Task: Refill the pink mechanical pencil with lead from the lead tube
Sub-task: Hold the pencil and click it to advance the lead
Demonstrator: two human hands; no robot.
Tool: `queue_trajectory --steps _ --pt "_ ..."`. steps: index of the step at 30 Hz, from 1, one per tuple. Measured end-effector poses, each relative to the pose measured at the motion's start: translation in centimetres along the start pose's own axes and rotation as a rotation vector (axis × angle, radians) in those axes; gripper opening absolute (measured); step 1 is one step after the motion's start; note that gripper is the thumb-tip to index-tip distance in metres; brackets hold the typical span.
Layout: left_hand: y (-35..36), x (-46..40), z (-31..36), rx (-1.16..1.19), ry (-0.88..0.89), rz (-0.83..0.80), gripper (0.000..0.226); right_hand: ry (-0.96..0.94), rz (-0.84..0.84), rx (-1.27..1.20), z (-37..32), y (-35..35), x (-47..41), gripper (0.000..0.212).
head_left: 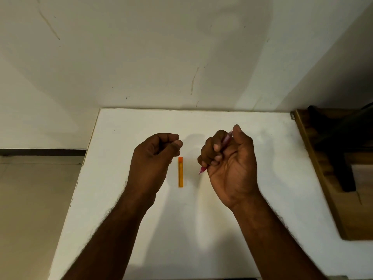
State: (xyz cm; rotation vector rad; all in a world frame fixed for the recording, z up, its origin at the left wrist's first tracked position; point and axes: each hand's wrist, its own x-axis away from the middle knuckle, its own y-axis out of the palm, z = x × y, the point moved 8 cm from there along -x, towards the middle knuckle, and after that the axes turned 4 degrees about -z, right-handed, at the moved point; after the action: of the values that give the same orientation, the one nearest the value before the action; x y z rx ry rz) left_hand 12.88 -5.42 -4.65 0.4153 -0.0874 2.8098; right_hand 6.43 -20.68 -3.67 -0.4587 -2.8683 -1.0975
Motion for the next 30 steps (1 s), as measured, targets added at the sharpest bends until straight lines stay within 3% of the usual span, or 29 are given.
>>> queue_trajectory --steps 17,22,26,30 --pt "0.1 0.11 0.03 -0.013 0.003 -0.003 0.013 0.003 0.001 0.125 0.3 -0.05 -0.06 0.049" --pt "0.14 0.13 0.02 -0.012 0.005 -0.008 0.012 0.018 0.02 0.24 0.33 -0.19 0.09 0.041" --pt "0.08 0.15 -0.01 -0.014 0.006 -0.01 0.012 0.01 0.021 0.225 0.31 -0.23 0.01 0.048" --pt "0.08 0.14 0.01 -0.02 0.012 -0.009 0.012 0.013 0.062 0.37 0.35 -0.46 0.11 0.041"
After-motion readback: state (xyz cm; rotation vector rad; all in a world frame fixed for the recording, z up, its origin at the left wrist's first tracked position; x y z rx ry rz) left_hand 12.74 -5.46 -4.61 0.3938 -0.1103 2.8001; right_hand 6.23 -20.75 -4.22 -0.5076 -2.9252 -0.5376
